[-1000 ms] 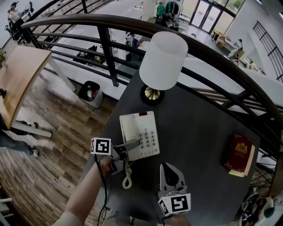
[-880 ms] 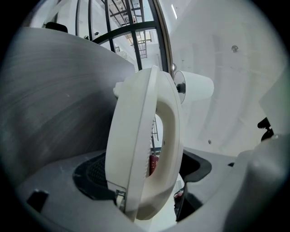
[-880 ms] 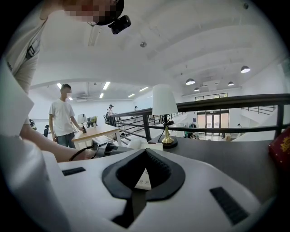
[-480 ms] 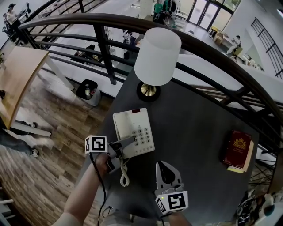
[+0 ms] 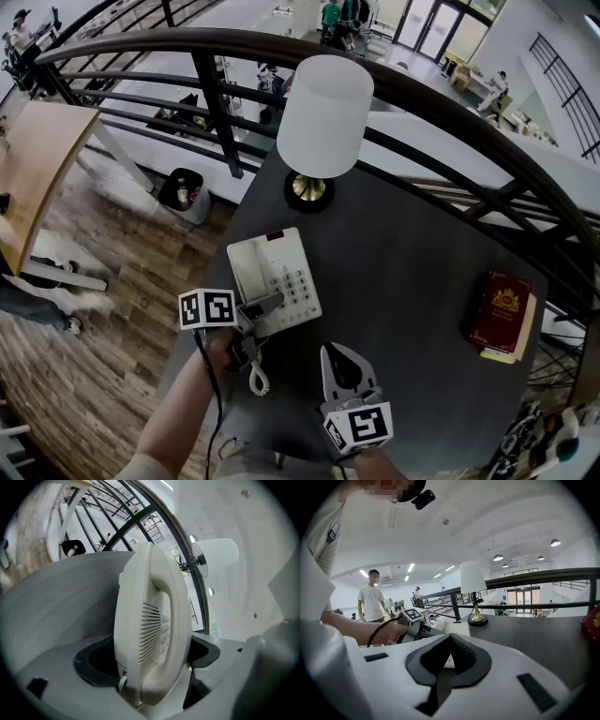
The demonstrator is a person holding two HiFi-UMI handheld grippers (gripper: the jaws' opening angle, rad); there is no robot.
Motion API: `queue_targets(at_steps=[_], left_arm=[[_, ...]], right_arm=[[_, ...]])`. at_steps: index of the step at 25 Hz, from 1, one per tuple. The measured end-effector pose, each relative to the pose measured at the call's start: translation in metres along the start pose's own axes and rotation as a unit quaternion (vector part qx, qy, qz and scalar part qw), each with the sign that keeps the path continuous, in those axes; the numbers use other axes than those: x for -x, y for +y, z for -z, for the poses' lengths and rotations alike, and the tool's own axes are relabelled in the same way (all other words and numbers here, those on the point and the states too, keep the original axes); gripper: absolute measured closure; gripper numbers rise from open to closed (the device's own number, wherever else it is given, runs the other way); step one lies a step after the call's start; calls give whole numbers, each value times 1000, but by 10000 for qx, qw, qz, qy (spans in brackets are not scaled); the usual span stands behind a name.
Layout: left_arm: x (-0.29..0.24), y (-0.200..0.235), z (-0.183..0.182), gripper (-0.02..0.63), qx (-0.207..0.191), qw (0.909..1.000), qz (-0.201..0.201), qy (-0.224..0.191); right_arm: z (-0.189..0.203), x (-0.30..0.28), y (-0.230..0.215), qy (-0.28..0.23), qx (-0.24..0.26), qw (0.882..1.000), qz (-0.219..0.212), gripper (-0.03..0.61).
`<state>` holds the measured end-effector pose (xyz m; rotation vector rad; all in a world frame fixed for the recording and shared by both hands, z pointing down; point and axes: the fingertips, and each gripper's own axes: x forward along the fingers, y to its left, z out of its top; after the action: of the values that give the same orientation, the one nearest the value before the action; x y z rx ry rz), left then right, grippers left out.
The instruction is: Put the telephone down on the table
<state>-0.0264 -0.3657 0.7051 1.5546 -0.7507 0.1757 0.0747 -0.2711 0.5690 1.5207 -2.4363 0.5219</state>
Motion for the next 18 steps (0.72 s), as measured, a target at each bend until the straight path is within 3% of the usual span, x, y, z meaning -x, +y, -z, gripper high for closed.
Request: queue_targets(at_steps=[6,10,18], left_arm=[[3,9,3,195,-6,9982,-525,273],[16,25,4,195,-369,9918,-1132,460],[26,25,14,195,-319,9921,-1137,427]], right_arm=[[0,3,5,4,-99,9999,-76,578],[5,4,5,2,-319,9994,-93,578],[15,8,7,143,-850,9962,-122,578]])
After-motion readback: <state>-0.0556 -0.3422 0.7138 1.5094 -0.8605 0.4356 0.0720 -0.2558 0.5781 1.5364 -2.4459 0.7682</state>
